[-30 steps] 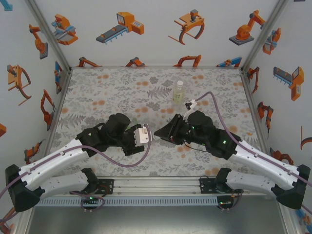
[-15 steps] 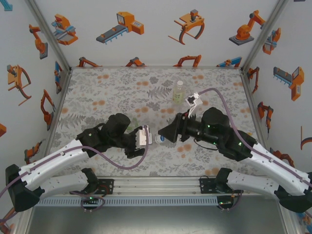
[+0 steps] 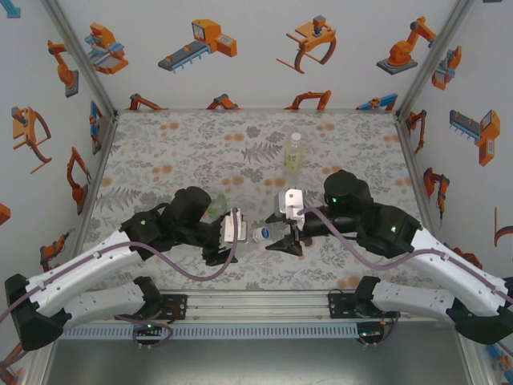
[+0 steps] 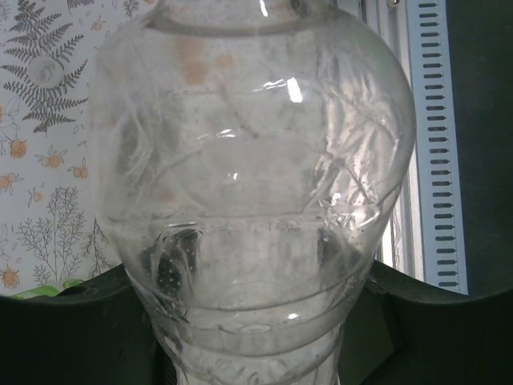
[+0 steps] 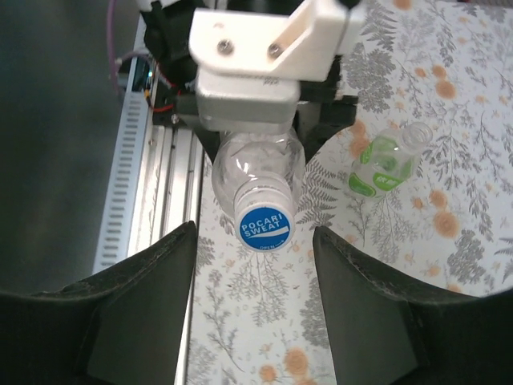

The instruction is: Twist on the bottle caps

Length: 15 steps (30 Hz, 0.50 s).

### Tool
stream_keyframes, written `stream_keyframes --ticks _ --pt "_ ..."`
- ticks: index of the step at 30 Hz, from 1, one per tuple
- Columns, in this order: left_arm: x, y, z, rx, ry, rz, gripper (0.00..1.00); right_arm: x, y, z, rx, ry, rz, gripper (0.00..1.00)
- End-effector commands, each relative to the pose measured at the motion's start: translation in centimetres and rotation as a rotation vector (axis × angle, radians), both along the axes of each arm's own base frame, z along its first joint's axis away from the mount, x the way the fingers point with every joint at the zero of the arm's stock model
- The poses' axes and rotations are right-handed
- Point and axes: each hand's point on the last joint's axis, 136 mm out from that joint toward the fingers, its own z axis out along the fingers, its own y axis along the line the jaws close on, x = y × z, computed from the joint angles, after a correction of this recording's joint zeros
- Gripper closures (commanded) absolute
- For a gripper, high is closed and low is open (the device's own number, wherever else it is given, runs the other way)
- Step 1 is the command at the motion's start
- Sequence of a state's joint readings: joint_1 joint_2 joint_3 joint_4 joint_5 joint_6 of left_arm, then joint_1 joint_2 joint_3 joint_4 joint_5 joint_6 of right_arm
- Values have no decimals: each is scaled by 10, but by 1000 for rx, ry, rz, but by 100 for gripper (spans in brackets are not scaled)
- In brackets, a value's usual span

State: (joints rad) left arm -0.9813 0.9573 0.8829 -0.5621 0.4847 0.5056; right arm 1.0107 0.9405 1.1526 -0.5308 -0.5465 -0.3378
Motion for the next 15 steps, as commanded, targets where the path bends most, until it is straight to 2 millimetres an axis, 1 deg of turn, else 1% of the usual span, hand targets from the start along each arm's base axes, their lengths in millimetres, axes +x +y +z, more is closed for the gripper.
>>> stream_keyframes --ticks 1,7,15 --pt "-7 0 16 -35 16 -19 100 -10 2 6 13 -112 106 46" --pt "-7 -1 15 -30 21 -20 100 -10 7 4 26 -111 123 53" --pt "-7 -1 16 -30 15 -21 100 -9 11 6 46 -110 125 58"
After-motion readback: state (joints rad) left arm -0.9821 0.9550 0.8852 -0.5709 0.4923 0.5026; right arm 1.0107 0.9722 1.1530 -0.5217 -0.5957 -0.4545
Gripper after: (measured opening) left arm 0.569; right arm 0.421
